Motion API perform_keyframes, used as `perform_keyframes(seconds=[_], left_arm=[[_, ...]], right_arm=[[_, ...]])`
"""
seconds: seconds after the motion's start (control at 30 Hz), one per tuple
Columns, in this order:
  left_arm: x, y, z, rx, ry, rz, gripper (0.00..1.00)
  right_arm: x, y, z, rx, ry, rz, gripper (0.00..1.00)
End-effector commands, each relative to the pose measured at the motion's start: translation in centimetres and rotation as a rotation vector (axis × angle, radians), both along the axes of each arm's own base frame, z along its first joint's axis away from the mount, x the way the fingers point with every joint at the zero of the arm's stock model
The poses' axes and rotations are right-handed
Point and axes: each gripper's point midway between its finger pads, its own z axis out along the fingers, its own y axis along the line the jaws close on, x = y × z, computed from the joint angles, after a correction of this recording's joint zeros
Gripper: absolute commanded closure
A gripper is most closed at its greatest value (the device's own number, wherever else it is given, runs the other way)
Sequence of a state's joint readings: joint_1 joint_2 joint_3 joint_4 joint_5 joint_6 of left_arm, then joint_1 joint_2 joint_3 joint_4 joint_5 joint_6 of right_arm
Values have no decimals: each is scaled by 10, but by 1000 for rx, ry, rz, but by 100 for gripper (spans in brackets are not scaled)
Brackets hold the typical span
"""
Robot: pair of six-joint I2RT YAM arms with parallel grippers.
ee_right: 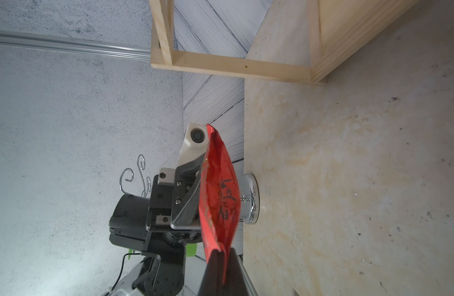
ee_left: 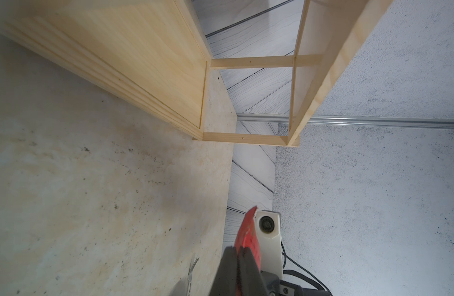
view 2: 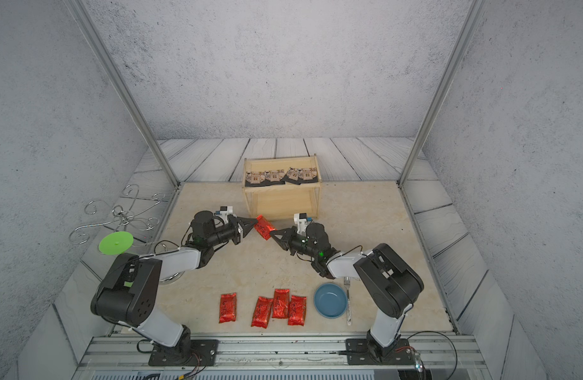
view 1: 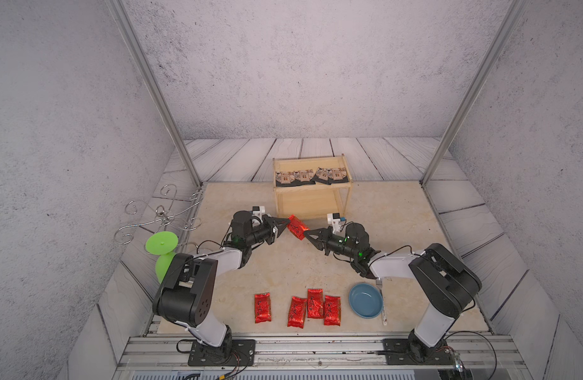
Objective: Place the tea bags on the shelf by color
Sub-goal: Pick up the tea bag from the center of the board, then place the tea bag on the shelf.
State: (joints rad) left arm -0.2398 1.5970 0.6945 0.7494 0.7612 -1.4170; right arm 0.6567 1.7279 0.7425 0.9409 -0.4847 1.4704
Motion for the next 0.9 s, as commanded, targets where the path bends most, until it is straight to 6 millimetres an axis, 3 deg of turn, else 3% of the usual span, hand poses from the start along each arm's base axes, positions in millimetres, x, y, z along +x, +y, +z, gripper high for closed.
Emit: perform_keyframes(seconds=[0.0,0.17,0.23,0.37,0.43,0.63,0.73,0.87], left_arm=[[1,11,5,14,-28,20,93],[1,14,5,29,-29,22,91],[0,16,6,39,-27,18,80],[-9,30,12,141,-20,6,46],[-18,42,13,239,-9,-3,39],[-44,74,12,428,-2,39,33],[-52,81,7,457,11,29,33],[-59,83,0,452,38,-13,33]], right_arm=[[-3,-2,0,20,31,9,100],[-4,-4,-6,-2,43,5,100],[-1,-4,-7,-18,47,-7,100],[14,2,-13,-83,55,-23,100],[24,6,-15,-99,47,-43,100],[63,2,-32,-165,39,-200,100],[85,-4,-41,-197,38,-305,100],[111,6,-46,-199,15,-350,100]])
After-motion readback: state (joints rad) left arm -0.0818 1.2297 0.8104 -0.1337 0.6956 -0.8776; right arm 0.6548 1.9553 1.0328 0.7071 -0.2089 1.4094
